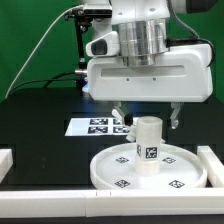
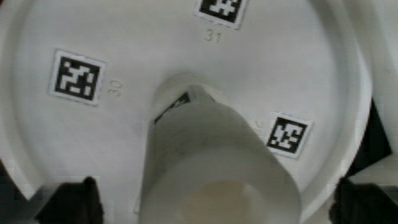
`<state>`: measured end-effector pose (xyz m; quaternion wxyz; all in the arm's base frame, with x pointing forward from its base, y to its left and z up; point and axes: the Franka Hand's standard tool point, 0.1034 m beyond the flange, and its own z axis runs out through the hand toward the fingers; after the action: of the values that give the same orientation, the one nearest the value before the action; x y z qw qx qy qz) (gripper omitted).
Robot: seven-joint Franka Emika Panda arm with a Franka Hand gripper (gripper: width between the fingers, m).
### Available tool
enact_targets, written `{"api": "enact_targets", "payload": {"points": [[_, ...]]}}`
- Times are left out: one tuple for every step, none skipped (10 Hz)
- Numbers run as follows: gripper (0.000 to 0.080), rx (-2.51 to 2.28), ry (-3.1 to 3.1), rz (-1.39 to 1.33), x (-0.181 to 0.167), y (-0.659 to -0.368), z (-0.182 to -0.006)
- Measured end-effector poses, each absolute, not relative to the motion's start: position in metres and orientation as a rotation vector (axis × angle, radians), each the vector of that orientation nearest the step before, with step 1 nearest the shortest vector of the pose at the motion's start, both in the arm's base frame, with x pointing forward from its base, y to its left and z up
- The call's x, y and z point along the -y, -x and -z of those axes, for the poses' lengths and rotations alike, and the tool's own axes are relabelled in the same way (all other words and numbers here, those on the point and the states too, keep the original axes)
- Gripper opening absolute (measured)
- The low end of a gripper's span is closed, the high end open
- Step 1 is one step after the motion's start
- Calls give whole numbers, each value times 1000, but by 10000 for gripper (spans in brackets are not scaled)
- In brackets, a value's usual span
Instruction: Assemble round table
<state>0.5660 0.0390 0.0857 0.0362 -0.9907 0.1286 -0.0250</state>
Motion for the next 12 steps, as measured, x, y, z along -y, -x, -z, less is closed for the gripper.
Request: {"api": "enact_targets", "payload": {"points": [[649,-189,3077,79,-39,-565,-83],[649,-4,3098,98,-39,-565,-79],[649,40,3101,107,-40,-565,-78],[649,-5,3100,105,-39,-565,-78],[561,-25,3100,105,-39,-565,-78],[561,-76,3098,104,-39,-565,-78],[404,-202,3090,101,-39,-565,-78],[404,-344,3075,98,-39,-565,-78],[404,-537,3048,95,-39,-565,-78],[404,-720,3009,92,-38,-565,-78],[404,-914,2950,88,-37,-565,-78],[404,-1196,2831,94,-36,-565,-77]]}}
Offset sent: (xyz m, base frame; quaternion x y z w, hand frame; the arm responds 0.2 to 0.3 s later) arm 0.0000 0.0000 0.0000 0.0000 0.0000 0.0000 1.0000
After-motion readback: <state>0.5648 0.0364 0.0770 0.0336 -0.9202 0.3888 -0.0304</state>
